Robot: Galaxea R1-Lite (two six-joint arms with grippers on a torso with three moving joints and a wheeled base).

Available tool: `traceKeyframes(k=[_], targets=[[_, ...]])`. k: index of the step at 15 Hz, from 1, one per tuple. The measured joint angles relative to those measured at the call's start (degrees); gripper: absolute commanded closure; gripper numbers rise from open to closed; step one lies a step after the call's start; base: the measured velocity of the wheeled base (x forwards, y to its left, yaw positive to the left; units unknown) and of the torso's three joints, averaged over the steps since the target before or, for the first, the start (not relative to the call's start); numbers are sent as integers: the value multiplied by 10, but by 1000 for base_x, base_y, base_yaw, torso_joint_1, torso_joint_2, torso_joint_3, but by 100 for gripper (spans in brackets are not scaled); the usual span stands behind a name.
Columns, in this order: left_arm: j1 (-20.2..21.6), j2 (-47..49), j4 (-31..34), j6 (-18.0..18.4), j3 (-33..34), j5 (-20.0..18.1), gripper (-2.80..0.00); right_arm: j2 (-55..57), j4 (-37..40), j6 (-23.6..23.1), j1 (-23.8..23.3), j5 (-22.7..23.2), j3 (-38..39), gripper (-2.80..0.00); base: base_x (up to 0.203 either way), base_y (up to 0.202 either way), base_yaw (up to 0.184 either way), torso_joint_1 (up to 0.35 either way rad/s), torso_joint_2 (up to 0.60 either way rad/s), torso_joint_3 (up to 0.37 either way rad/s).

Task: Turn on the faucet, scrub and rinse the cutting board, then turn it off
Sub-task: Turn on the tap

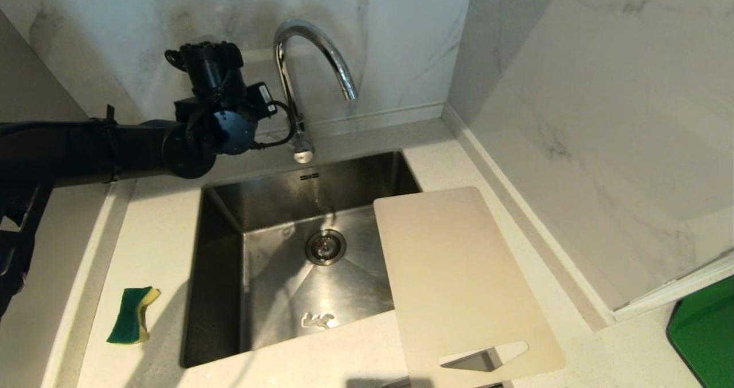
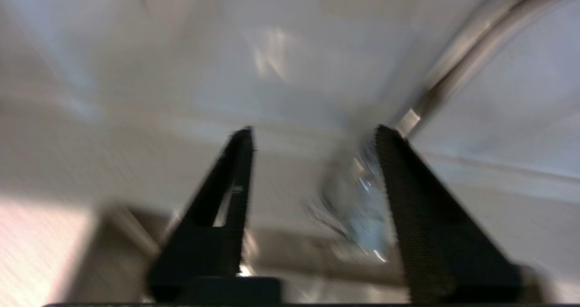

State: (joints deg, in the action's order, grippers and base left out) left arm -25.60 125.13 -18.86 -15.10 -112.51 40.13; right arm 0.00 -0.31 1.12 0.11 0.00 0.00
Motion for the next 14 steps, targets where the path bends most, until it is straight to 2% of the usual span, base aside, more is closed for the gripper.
traceKeyframes(k=[3,5,7,9,14], targets=[[-18,4,60,-113,0,2,-280,0,0,0,0,0,0,0,0,0,0,0,0,0],[-30,7,78,-190,0,2,-280,0,0,0,0,0,0,0,0,0,0,0,0,0],[-35,10,96,-243,0,3,-280,0,0,0,0,0,0,0,0,0,0,0,0,0],[-39,11,100,-259,0,24,-280,0,0,0,0,0,0,0,0,0,0,0,0,0],[-48,23,99,-261,-1,106,-280,0,0,0,0,0,0,0,0,0,0,0,0,0]])
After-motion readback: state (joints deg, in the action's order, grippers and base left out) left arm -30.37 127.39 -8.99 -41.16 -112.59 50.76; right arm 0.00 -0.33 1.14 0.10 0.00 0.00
